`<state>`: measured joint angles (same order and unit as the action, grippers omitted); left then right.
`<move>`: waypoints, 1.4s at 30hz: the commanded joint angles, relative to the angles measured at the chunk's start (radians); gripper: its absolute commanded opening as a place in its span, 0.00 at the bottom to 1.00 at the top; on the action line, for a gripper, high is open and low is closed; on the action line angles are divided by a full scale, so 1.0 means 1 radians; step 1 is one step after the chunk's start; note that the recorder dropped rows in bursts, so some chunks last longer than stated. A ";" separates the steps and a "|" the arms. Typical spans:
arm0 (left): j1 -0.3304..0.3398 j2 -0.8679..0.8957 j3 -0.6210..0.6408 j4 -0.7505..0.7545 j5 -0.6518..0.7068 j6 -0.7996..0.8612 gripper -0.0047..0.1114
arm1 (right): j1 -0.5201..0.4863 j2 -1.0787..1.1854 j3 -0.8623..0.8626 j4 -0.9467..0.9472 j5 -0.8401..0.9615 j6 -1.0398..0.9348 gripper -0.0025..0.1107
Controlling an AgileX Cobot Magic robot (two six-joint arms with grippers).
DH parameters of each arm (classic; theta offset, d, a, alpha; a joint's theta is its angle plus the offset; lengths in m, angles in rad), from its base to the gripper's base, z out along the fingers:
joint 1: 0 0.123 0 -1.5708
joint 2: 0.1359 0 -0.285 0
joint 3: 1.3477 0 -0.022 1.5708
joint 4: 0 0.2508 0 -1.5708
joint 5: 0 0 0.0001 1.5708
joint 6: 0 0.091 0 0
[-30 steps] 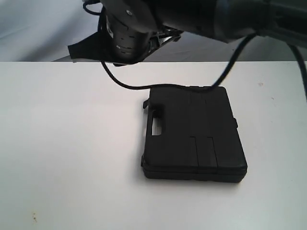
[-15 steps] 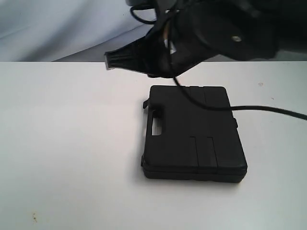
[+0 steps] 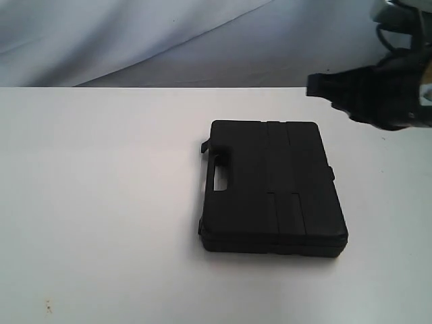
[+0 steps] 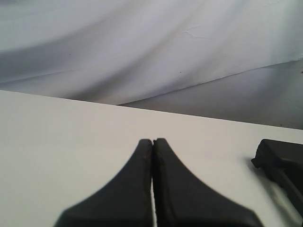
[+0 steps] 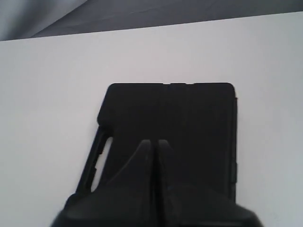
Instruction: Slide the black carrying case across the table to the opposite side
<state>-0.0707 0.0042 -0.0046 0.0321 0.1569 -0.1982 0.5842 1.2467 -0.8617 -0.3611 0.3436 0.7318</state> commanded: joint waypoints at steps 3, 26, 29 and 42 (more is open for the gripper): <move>-0.003 -0.004 0.005 0.004 -0.003 -0.003 0.04 | -0.136 -0.130 0.175 0.105 -0.150 -0.136 0.02; -0.003 -0.004 0.005 0.004 -0.003 -0.003 0.04 | -0.308 -0.767 0.692 0.290 -0.379 -0.529 0.02; -0.003 -0.004 0.005 0.004 -0.003 -0.003 0.04 | -0.308 -0.861 0.769 0.293 -0.388 -0.531 0.02; -0.003 -0.004 0.005 0.004 -0.003 -0.003 0.04 | -0.308 -1.179 0.862 0.304 -0.331 -0.560 0.02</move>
<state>-0.0707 0.0042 -0.0046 0.0321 0.1569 -0.1982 0.2847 0.1137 -0.0036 -0.0656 -0.0170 0.1905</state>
